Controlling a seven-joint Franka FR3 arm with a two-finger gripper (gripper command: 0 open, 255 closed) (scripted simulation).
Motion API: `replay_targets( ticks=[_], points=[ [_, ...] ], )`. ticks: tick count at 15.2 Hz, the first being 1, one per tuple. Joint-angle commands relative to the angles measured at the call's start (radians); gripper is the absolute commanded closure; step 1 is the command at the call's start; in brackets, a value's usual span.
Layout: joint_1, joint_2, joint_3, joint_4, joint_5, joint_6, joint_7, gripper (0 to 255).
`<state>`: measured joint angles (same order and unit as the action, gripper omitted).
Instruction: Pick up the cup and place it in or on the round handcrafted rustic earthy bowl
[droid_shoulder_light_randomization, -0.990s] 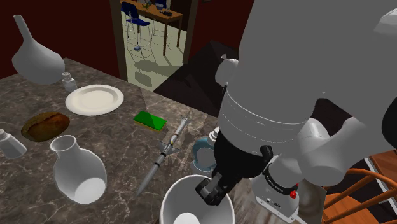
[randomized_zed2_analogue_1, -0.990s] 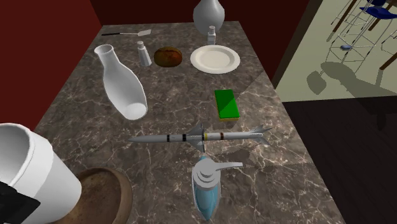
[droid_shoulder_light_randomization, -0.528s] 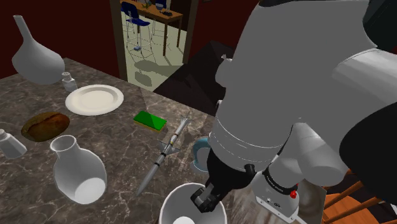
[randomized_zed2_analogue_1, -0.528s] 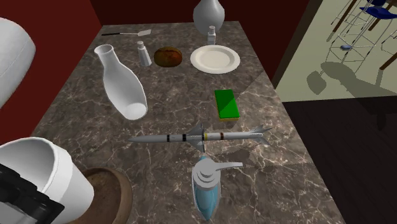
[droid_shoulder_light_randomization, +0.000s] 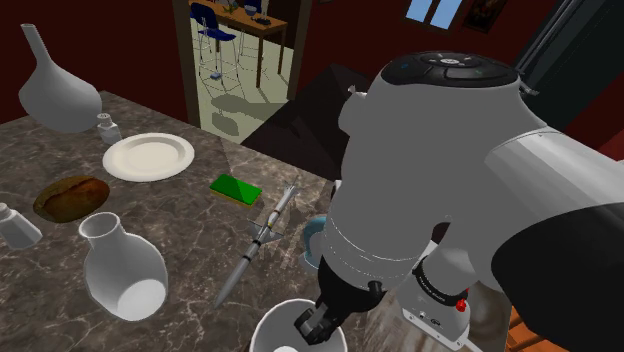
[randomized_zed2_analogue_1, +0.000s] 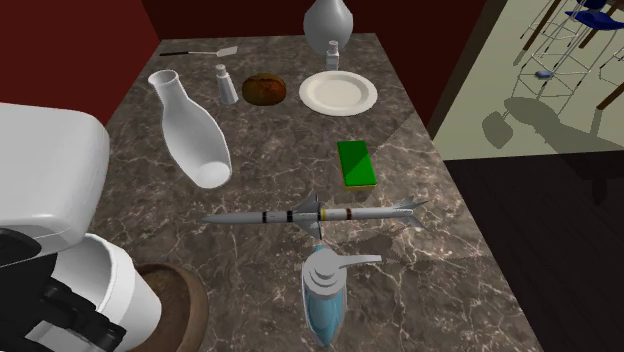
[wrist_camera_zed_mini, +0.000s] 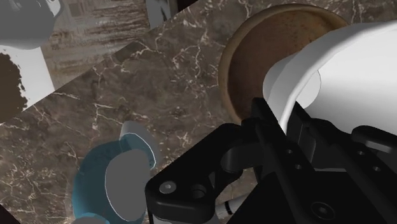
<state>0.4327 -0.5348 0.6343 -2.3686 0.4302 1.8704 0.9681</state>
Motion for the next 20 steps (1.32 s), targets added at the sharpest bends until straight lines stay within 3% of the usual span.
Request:
replay_targets(
  ticks=[1,5,6,11,15,20],
  points=[
    [0.000,0.000,0.001,-0.002,0.001,0.003,0.000,255],
    [0.000,0.000,0.001,-0.002,0.001,0.003,0.000,255],
    [0.000,0.000,0.001,-0.002,0.001,0.003,0.000,0],
    [0.000,0.000,0.001,-0.002,0.001,0.003,0.000,0],
    [-0.010,-0.012,-0.042,0.109,-0.027,-0.123,0.006,0],
    [-0.010,-0.012,-0.042,0.109,-0.027,-0.123,0.006,0]
  ],
)
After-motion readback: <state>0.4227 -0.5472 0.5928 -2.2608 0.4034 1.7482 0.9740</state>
